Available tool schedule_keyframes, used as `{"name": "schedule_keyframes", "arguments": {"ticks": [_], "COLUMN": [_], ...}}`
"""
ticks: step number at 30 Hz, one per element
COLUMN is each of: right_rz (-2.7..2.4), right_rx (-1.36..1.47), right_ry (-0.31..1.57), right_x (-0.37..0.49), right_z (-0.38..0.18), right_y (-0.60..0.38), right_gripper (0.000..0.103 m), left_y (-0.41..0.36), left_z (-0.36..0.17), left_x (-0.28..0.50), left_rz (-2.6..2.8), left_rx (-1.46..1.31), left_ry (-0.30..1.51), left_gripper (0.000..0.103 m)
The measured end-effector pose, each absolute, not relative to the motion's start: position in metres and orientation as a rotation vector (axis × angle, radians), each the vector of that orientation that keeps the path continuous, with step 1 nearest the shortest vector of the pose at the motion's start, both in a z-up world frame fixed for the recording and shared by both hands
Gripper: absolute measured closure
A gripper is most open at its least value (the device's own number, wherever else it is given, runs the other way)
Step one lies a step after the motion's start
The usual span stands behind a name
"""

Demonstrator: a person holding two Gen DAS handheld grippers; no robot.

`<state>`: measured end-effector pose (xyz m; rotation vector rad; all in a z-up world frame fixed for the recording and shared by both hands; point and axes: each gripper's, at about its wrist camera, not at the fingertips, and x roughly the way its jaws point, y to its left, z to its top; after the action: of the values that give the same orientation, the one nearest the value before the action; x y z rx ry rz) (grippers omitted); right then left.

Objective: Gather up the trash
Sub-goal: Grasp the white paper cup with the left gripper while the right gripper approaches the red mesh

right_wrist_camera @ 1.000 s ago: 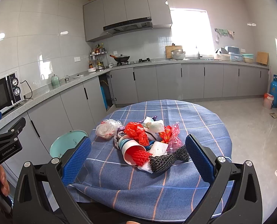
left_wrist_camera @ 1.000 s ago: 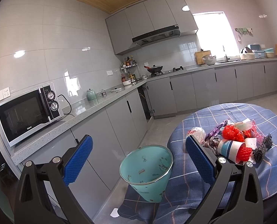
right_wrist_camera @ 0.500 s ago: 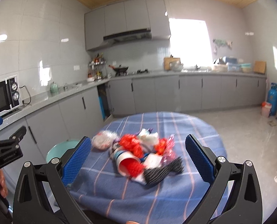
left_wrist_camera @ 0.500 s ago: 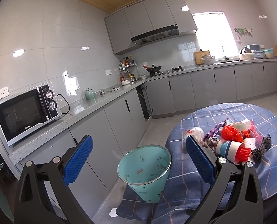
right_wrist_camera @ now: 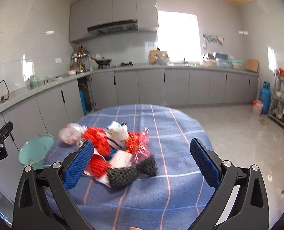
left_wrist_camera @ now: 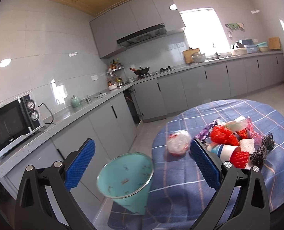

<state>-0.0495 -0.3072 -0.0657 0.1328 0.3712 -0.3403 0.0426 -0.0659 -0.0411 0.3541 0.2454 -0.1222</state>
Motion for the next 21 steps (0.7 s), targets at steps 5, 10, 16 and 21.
{"name": "schedule_keyframes", "arguments": {"ticks": [5, 10, 16, 21], "right_rz": [-0.386, -0.411, -0.412, -0.409], "right_rx": [0.102, 0.122, 0.145, 0.167], "right_ry": [0.398, 0.424, 0.450, 0.478], "right_x": [-0.033, -0.022, -0.013, -0.009], "right_z": [-0.093, -0.110, -0.125, -0.134], "right_y": [-0.316, -0.330, -0.340, -0.345], "right_gripper": [0.005, 0.005, 0.005, 0.005], "left_y": [-0.098, -0.133, -0.166, -0.177], "left_z": [-0.066, -0.087, -0.117, -0.132], "left_x": [0.063, 0.073, 0.079, 0.084], "left_rz": [-0.162, -0.219, -0.276, -0.306], "left_rx": [0.356, 0.380, 0.437, 0.466], "left_ry": [0.252, 0.274, 0.325, 0.352], "left_gripper": [0.005, 0.005, 0.005, 0.005]}}
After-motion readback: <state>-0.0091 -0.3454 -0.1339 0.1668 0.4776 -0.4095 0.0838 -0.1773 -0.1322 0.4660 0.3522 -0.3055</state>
